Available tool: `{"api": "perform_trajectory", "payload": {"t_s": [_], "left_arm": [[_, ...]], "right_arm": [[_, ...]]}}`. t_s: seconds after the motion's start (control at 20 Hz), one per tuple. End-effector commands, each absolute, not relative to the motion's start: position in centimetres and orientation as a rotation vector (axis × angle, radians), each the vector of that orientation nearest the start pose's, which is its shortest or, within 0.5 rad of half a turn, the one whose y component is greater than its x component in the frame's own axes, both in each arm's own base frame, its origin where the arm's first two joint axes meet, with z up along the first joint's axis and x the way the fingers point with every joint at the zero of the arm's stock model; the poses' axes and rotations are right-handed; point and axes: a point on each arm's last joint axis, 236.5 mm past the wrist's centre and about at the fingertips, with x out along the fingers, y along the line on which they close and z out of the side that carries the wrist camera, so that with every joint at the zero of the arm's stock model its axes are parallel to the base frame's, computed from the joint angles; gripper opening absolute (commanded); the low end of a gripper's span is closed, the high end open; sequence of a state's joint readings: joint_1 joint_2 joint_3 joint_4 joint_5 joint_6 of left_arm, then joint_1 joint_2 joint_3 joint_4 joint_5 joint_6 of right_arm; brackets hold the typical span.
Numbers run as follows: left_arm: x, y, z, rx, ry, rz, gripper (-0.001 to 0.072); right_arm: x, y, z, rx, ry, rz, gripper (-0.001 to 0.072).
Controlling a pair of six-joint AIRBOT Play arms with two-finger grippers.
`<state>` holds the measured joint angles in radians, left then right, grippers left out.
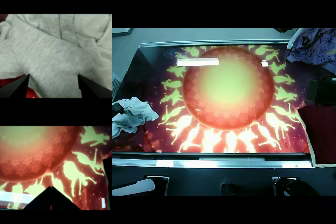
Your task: Fold the clothes and pants, and hang the long-sleeved shirts on hangers.
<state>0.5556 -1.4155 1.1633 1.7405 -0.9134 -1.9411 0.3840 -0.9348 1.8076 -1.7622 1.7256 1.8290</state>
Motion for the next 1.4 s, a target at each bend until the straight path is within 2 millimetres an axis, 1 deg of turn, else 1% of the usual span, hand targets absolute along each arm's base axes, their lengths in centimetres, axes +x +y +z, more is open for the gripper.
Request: {"api": "perform_trajectory", "payload": {"t_s": [0.0,0.05,0.1,0.15,0.2,0.3,0.35,0.4,0.45,0.5,0.6,0.65,0.75,0.8,0.85,0.95,1.0,1.05,1.1,1.15,1.2,1.25,1.3,1.35], "left_arm": [[35.6,25.9,-7.7,-0.540,1.144,0.763,0.0720],[35.7,25.6,-8.3,-0.561,1.152,0.757,0.0720],[35.9,25.3,-8.5,-0.579,1.150,0.751,0.0566],[36.2,24.9,-8.3,-0.607,1.145,0.739,0.0103],[36.7,24.5,-7.6,-0.629,1.132,0.725,0.0017],[37.8,23.3,-5.2,-0.681,1.095,0.694,0.0015],[38.6,22.3,-3.6,-0.703,1.066,0.666,0.0015],[39.3,20.8,-1.9,-0.720,1.038,0.629,0.0014],[40.2,18.7,0.1,-0.726,1.008,0.578,0.0014],[40.9,16.1,2.2,-0.724,0.986,0.517,0.0014],[42.1,9.2,6.4,-0.708,0.950,0.357,0.0014],[42.4,5.0,8.4,-0.711,0.940,0.266,0.0014],[42.0,-3.5,11.2,-0.714,0.941,0.091,0.0014],[41.3,-7.4,11.9,-0.712,0.960,0.020,0.0014],[40.4,-11.4,12.1,-0.707,0.994,-0.050,0.0014],[38.0,-18.8,11.6,-0.673,1.071,-0.172,0.0014],[36.7,-22.1,11.2,-0.643,1.101,-0.234,0.0014],[35.4,-25.2,10.3,-0.614,1.137,-0.287,0.0014],[34.2,-27.6,9.0,-0.588,1.182,-0.316,0.0013],[32.9,-29.7,7.1,-0.560,1.240,-0.328,0.0014],[31.9,-31.2,5.0,-0.528,1.295,-0.330,0.0014],[31.3,-32.1,3.2,-0.512,1.341,-0.316,0.0018],[31.1,-32.3,1.8,-0.499,1.370,-0.302,0.0040],[31.1,-32.0,1.2,-0.491,1.388,-0.287,0.0150]], "right_arm": [[26.6,6.0,30.7,0.027,0.851,0.059,0.0037],[26.5,5.9,30.5,0.027,0.861,0.057,0.0038],[26.2,5.8,30.3,0.025,0.873,0.054,0.0053],[26.0,5.7,30.1,0.023,0.887,0.051,0.0097],[25.8,5.7,30.0,0.021,0.897,0.048,0.0094],[25.9,5.7,30.0,0.021,0.893,0.049,0.0094],[26.0,5.7,30.1,0.022,0.885,0.050,0.0094],[26.2,5.7,30.2,0.022,0.878,0.049,0.0094],[26.3,5.8,30.3,0.022,0.871,0.050,0.0094],[26.5,5.8,30.4,0.012,0.864,0.057,0.0094],[26.7,5.6,30.5,0.007,0.858,0.049,0.0094],[26.7,5.4,30.5,0.004,0.856,0.038,0.0094],[26.8,5.1,30.6,-0.010,0.852,0.032,0.0094],[26.8,5.1,30.6,-0.028,0.852,0.039,0.0094],[26.8,5.1,30.6,-0.047,0.852,0.047,0.0094],[26.7,5.0,30.5,-0.060,0.857,0.052,0.0094],[26.6,5.0,30.4,-0.061,0.862,0.052,0.0094],[26.5,5.0,30.3,-0.064,0.870,0.052,0.0094],[26.2,4.9,30.1,-0.067,0.882,0.050,0.0094],[26.1,4.9,30.0,-0.081,0.890,0.055,0.0093],[26.0,4.8,29.9,-0.096,0.896,0.061,0.0093],[25.9,4.8,29.8,-0.106,0.899,0.065,0.0093],[25.9,4.8,29.9,-0.107,0.897,0.066,0.0093],[26.1,4.9,30.0,-0.114,0.886,0.072,0.0093]]}}
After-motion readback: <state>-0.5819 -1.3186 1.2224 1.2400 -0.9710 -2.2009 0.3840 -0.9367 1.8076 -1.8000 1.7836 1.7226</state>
